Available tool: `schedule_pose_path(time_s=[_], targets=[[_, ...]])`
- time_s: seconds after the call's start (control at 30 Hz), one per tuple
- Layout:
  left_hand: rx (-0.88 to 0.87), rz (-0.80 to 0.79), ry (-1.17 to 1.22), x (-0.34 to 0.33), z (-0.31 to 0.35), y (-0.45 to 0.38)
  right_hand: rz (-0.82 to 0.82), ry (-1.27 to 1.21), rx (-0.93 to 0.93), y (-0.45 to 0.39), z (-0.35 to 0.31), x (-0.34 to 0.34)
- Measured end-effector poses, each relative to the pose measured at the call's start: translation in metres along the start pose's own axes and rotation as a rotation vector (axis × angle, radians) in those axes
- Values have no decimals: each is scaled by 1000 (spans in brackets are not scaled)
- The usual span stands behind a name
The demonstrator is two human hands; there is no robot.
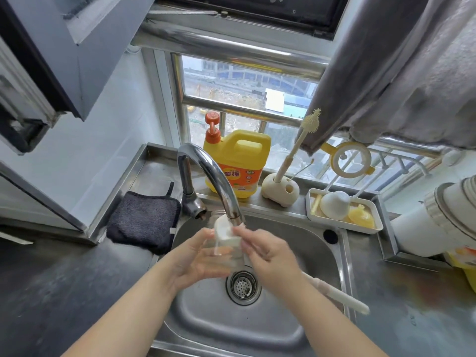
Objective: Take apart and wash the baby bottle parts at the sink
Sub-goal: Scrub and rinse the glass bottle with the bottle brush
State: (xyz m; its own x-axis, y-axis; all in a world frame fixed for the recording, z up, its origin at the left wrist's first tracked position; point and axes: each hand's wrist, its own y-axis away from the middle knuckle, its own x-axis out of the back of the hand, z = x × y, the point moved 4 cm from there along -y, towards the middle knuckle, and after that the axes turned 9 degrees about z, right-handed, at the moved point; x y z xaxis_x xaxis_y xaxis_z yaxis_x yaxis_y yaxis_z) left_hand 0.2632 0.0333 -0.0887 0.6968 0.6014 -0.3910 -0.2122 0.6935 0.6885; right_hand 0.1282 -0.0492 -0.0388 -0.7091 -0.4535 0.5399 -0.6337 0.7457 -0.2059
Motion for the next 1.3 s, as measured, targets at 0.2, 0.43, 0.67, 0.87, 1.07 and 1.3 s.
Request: schedule_pose_path(time_s=[0.2, 0.43, 0.67, 0.87, 1.07, 1.3], targets=[[1, -11, -30, 9, 0, 5, -8, 105, -9, 16, 24, 17], [-11, -75, 35, 5, 14, 4, -15, -40, -31, 9, 4, 3], [27, -76, 45, 4, 4, 7, 39, -64, -220, 13, 28, 15], [-4, -1, -109, 5, 5, 5, 32, -64, -184, 20, 26, 21], [-42, -43, -232, -6, 3, 12, 22, 35, -63, 24, 14, 16], [-118, -22, -163, -2, 4, 18, -25, 194, -25, 19, 14, 29]])
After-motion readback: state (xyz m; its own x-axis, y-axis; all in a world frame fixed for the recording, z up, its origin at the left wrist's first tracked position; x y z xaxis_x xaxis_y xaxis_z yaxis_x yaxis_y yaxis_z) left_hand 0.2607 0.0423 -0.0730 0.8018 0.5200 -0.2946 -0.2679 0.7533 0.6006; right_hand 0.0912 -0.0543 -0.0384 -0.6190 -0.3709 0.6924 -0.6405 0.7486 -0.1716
